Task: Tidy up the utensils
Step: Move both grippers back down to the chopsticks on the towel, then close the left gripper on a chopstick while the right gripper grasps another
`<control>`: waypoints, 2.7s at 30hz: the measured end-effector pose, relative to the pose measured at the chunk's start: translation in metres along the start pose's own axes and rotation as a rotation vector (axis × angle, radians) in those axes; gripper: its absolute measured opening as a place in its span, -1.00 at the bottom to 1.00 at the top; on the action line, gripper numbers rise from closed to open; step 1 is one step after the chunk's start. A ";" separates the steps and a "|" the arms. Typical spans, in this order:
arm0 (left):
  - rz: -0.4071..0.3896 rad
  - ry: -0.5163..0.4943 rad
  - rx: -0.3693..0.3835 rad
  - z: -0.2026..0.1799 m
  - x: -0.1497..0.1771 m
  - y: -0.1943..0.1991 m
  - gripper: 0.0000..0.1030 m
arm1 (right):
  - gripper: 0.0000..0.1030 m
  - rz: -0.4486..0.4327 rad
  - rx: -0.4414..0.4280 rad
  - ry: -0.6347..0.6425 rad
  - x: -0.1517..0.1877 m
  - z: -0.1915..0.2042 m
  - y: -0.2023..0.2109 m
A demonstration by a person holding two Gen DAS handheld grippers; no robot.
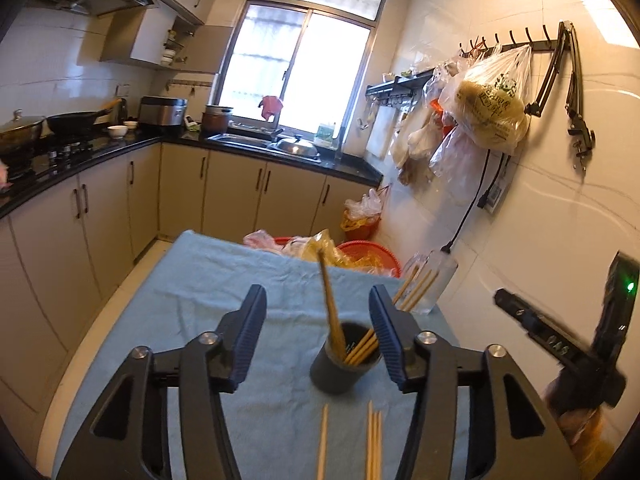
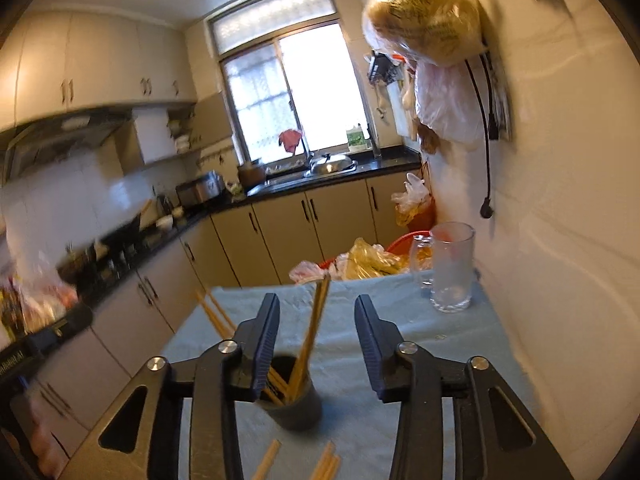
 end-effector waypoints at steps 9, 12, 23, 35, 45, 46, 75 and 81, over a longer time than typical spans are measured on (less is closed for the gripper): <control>0.186 0.008 -0.054 0.027 0.091 -0.003 0.11 | 0.15 0.263 0.148 0.283 0.055 -0.014 0.040; 0.303 0.021 -0.055 0.034 0.134 -0.024 0.10 | 0.15 0.342 0.095 0.227 0.099 -0.021 0.042; 0.538 -0.137 -0.104 0.027 0.216 -0.075 -0.34 | -0.35 0.499 -0.166 0.068 0.221 0.020 -0.001; 0.565 -0.081 -0.102 0.035 0.225 -0.088 -0.99 | -0.55 0.535 -0.133 0.102 0.235 0.043 -0.027; 0.542 0.017 -0.022 0.036 0.214 -0.074 -0.92 | -0.59 0.541 -0.084 0.059 0.230 0.043 -0.037; 0.531 0.012 -0.015 0.034 0.212 -0.074 -0.72 | -0.59 0.539 -0.085 0.056 0.231 0.043 -0.037; 0.650 0.070 -0.052 0.043 0.231 -0.074 -0.87 | -0.85 0.589 -0.021 0.205 0.233 0.043 -0.044; 0.688 0.092 -0.048 0.046 0.242 -0.048 -0.87 | -0.85 0.580 0.028 0.246 0.246 0.014 -0.003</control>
Point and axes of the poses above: each gripper's, at about its wrist camera, not at the fingertips, and y roughly against the way its jaws point, z to its left, x to its underside, the point moved 5 cm from there along -y, roughly the way its jaws point, and after that the axes turned 7 degrees about y, right-handed, at the moved point
